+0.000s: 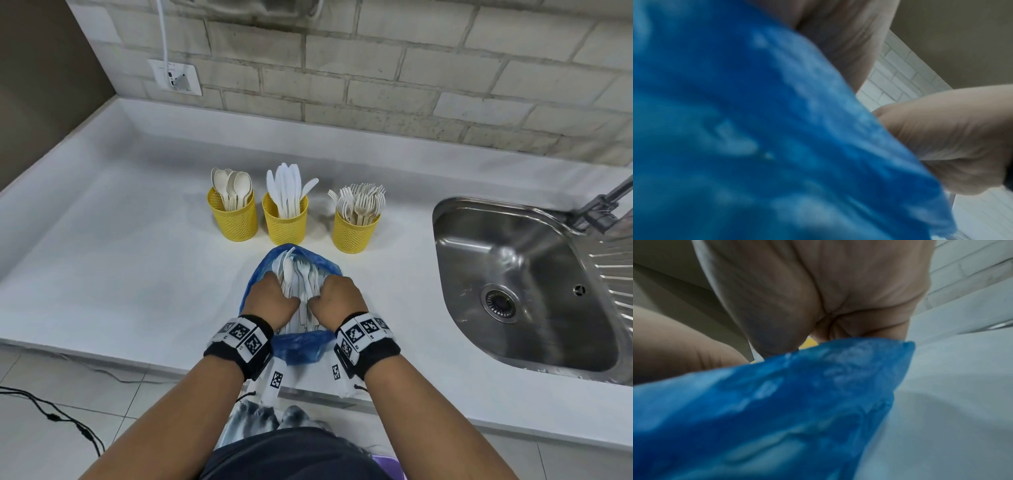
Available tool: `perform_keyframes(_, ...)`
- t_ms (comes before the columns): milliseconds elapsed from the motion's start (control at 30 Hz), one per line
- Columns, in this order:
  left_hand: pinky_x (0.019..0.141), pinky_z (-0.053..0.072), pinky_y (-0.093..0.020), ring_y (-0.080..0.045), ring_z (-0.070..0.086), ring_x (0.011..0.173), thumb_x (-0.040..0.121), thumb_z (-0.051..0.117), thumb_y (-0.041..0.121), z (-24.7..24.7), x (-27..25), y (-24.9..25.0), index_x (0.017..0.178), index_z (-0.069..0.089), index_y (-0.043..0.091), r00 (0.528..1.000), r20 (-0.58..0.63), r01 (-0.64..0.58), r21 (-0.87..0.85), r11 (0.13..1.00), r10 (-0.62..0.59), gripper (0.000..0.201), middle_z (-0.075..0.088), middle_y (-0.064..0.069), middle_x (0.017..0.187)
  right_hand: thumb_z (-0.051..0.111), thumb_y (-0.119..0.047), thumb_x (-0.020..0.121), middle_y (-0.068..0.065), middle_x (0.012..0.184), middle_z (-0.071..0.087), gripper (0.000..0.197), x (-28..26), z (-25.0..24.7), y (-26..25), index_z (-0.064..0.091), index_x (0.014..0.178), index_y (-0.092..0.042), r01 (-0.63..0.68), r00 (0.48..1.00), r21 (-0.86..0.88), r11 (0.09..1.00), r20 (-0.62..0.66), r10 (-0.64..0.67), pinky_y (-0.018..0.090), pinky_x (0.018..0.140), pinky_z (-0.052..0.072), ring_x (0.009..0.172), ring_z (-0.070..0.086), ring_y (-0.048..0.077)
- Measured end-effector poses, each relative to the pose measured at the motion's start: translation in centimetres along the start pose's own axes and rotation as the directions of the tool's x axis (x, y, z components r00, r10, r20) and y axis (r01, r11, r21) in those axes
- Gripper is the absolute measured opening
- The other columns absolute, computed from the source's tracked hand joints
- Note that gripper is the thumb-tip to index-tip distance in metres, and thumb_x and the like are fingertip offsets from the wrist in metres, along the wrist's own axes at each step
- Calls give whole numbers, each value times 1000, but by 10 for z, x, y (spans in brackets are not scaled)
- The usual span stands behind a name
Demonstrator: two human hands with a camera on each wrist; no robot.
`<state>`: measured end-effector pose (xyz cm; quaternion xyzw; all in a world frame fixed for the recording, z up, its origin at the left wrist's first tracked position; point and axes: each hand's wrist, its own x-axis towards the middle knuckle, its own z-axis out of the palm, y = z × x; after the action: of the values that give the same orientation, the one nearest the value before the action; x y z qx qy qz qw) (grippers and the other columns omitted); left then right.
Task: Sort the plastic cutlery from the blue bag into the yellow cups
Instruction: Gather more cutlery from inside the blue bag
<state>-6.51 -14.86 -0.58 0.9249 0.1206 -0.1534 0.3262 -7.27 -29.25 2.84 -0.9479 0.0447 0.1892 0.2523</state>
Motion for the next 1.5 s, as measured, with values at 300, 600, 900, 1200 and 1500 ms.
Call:
perform_keyframes(300,86,49,-32,-30,62,110,86,68,26,0,-6,5,120,56,6,999,-25,-34,45,998,35,42,66,-13,120,59,-16,88,14,90,71,12,1,10,11,61,78,-11,-2,1000,216,976,16,-1,28,75,51,93,70,32)
perform_keyframes(600,78,44,-27,-28,63,106,80,73,26,1,-8,12,116,59,9,1000,-18,-25,33,999,25,42,66,-10,115,60,-13,87,14,91,71,12,-2,8,19,54,76,-14,60,998,259,964,-10,-60,29,73,50,92,68,31)
perform_keyframes(900,74,43,-28,-28,62,103,82,74,26,4,-15,18,108,56,8,999,-37,-20,113,993,24,36,64,-11,110,62,-16,83,20,78,70,18,-1,15,29,48,71,-17,87,996,381,921,-45,-75,54,75,60,75,70,40)
perform_keyframes(1200,72,42,-27,-20,53,86,78,78,23,0,-16,21,97,52,15,999,-22,-21,120,993,24,33,59,-3,97,61,-26,78,10,75,68,14,3,20,35,47,78,-22,86,996,410,908,-56,-69,50,77,61,75,70,36)
perform_keyframes(1500,57,45,-25,-13,59,69,74,80,21,-5,-9,15,92,65,9,996,80,38,-54,998,-33,26,65,0,80,64,-23,82,2,77,62,18,-1,19,35,47,76,-23,80,995,401,912,-83,-50,47,79,58,77,69,33)
